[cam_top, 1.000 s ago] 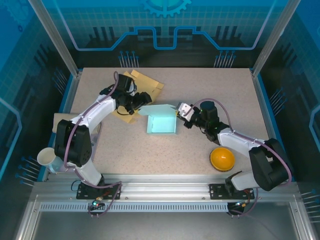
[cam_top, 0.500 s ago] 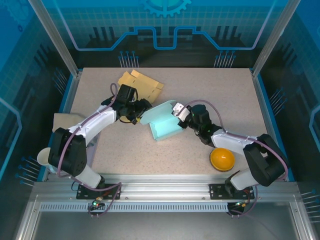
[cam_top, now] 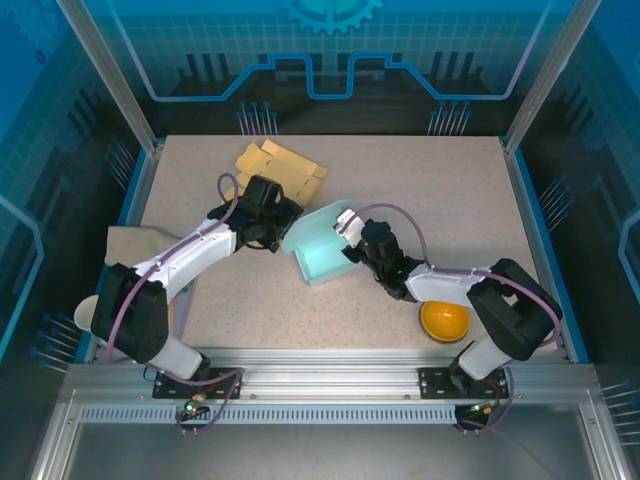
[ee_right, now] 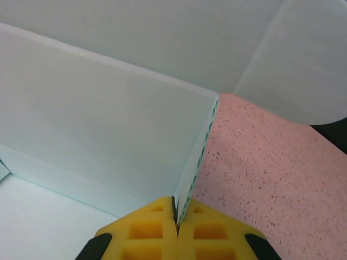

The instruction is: Fold the paper box

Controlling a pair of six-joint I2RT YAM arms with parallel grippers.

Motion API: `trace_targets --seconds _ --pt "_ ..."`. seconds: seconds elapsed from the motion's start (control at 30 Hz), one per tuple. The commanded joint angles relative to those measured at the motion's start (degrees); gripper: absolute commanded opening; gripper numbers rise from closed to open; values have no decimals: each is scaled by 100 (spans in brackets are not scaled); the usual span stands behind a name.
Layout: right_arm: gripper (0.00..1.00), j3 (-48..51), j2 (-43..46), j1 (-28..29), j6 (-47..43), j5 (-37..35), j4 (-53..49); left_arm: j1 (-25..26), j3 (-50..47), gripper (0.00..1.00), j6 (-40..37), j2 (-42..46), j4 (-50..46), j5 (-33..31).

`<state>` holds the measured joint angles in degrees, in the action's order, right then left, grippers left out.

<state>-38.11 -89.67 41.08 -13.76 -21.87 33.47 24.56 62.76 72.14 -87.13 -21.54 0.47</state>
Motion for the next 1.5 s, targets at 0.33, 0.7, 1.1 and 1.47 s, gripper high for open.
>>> trace_targets --seconds 0.33,0.7,1.1,1.47 --pt "0 194 -253 853 480 196 502 845 -88 72 556 360 855 -423" --pt "3 530 78 878 922 218 168 1629 -541 54 93 496 529 -1376" --pt "8 300 545 864 1391 375 -1138 2285 -1139 47 228 525 465 -2073" --pt "9 270 530 788 1924 654 -1561 2492 -1456 44 439 435 620 -2271"
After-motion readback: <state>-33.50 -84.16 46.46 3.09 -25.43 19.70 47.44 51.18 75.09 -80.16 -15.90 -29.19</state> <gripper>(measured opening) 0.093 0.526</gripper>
